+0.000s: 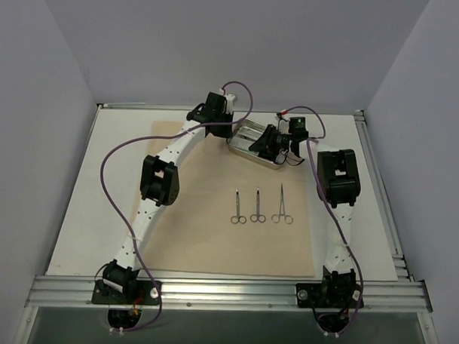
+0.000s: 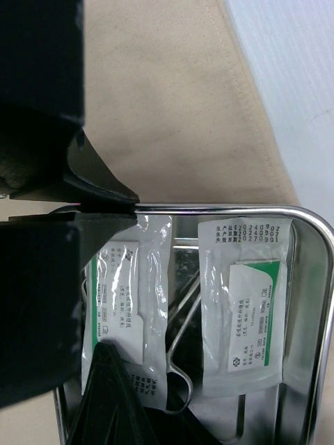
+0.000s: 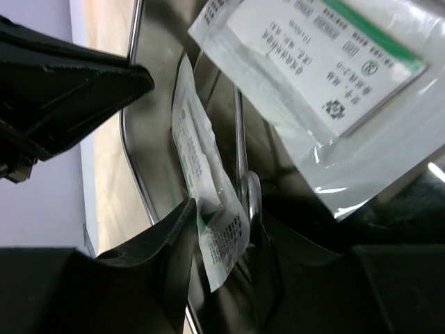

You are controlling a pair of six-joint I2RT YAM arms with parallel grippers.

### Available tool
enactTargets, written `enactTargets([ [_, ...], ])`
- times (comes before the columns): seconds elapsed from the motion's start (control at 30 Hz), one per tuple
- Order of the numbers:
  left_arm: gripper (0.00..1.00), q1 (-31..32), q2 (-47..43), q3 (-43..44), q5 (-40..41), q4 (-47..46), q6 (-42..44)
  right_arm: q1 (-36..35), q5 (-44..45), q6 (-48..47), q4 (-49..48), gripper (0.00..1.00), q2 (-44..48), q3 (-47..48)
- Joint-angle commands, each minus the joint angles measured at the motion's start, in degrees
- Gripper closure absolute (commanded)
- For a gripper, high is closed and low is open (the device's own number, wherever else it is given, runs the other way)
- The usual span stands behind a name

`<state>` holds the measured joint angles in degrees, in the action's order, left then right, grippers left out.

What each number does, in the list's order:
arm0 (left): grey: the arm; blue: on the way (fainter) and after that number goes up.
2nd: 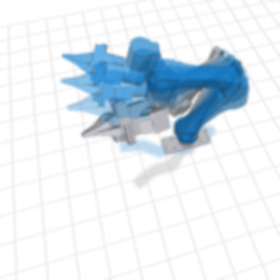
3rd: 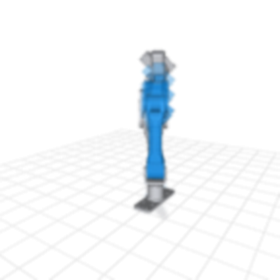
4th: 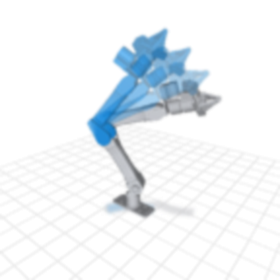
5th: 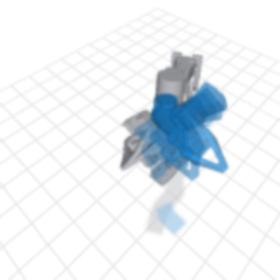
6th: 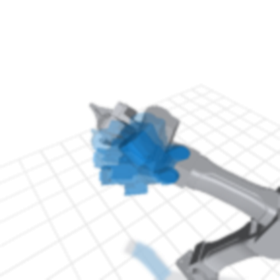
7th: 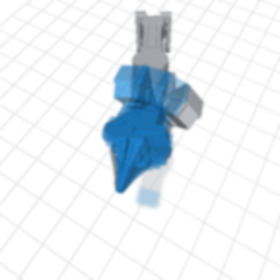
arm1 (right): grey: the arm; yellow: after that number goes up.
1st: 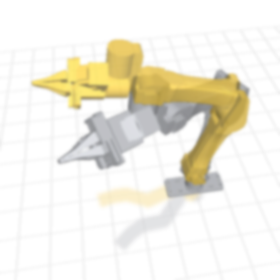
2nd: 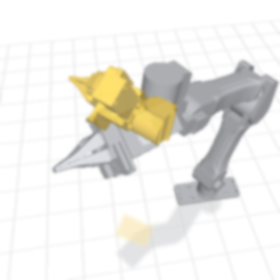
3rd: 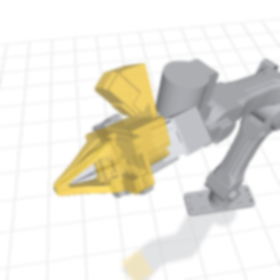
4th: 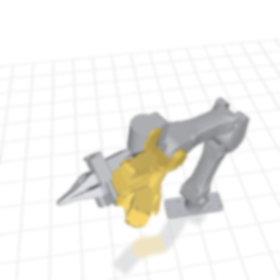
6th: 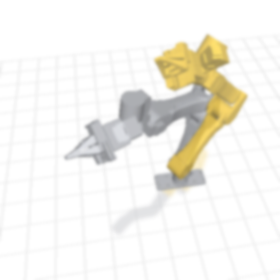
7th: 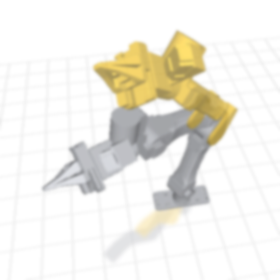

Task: Open and lay out the surgical kit
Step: Pick up the medical item from the container.

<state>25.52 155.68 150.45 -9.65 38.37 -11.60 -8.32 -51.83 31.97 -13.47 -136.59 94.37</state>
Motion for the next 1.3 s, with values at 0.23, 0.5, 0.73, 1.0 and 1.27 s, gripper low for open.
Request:
enactTargets([
  [0.23, 0.98, 0.06, -3.19, 0.02, 0.86, -1.90, -0.53, 0.49, 9.12, 11.09, -17.20, 0.68, 0.72, -3.49],
  [0.5, 0.98, -0.03, -3.36, -0.16, 0.95, -1.81, -0.27, 0.76, 13.86, 14.00, -18.08, 0.66, -0.07, -3.05],
  [0.73, 0.98, 0.06, -3.36, -0.33, 0.95, -1.81, -0.27, 0.58, 13.08, 14.97, -18.25, 0.74, -1.48, -0.50],
  [1.0, 0.98, 0.06, -3.45, -0.25, 0.95, -1.81, -0.18, 0.76, 11.58, 12.69, -14.83, 0.82, 0.45, -1.82],
  [1.27, 0.98, 0.06, -3.36, -0.16, 1.12, -1.72, -0.18, 0.76, 11.75, 7.07, -6.40, 0.93, 2.91, 0.29],
])
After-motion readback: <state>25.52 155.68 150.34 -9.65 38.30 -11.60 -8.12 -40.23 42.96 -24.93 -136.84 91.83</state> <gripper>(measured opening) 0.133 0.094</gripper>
